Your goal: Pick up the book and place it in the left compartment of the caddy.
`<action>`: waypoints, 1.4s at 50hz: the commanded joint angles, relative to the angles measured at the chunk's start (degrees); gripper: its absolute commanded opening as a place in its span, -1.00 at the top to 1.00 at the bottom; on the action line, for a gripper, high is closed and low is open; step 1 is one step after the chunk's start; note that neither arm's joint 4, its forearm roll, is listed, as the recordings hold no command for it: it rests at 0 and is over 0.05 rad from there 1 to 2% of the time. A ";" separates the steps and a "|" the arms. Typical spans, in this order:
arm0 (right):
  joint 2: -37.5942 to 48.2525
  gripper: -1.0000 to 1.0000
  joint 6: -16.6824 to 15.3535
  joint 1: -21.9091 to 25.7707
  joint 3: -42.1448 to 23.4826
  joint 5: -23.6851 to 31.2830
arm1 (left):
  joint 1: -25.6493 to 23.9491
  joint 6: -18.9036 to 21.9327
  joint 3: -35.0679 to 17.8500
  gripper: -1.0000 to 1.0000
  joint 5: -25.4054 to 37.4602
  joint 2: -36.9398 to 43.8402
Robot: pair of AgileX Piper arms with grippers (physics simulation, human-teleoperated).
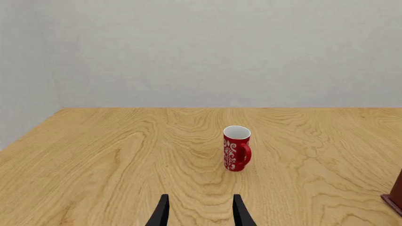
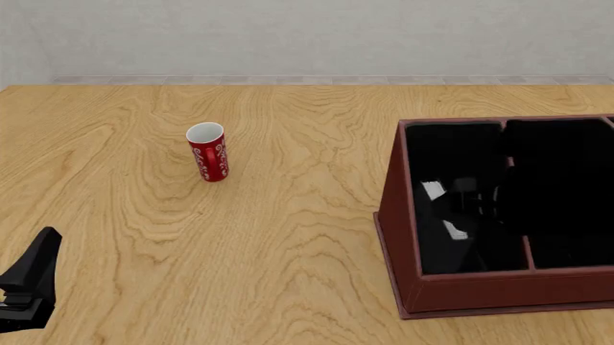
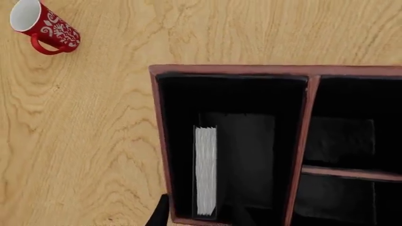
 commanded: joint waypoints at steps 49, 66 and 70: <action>-17.63 -1.00 -20.67 -3.14 -12.96 8.35 | 0.01 -0.02 0.00 -1.00 0.00 0.00; -25.90 -1.00 -28.05 -3.69 -6.07 2.04 | 0.00 -0.01 0.00 -1.00 0.00 0.01; -27.12 -1.00 -29.59 -5.03 -3.20 0.81 | 0.01 -0.01 0.00 -1.00 0.00 -0.01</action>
